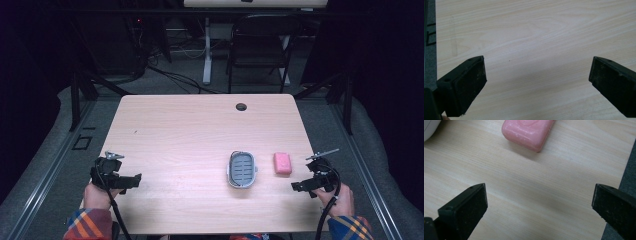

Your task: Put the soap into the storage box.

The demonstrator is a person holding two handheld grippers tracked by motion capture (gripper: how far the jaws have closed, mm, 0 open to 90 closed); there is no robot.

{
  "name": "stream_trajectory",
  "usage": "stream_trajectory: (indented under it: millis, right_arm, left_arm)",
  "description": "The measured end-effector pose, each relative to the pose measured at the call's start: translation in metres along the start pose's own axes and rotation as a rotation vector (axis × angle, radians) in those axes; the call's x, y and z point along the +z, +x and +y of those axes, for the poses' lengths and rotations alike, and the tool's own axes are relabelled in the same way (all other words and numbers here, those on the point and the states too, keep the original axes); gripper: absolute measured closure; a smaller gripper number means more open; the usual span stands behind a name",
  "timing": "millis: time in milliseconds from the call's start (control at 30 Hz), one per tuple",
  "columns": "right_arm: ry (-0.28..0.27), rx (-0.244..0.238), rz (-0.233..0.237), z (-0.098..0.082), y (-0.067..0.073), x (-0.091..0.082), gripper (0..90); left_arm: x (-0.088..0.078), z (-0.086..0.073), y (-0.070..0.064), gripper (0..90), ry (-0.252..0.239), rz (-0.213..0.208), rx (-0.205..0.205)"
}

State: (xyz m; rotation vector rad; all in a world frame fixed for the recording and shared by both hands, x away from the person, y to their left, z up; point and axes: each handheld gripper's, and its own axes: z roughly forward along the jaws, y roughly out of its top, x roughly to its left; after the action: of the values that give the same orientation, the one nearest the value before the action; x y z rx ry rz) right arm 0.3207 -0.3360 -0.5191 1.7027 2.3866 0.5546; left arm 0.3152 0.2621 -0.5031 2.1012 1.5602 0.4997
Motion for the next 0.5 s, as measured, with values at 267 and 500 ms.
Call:
stream_trajectory:
  millis: [267, 500]
  right_arm:
    - [-0.007, 0.025, -0.013, -0.0003, 0.0034, 0.001, 0.0]
    - [0.023, 0.029, -0.035, 0.0081, 0.0029, 0.0004, 0.0]
  left_arm:
    - [0.0014, 0.0003, -0.0002, 0.0, -0.002, -0.005, 0.005]
    - [0.001, -0.0005, 0.0003, 0.0, 0.003, -0.003, 0.007]
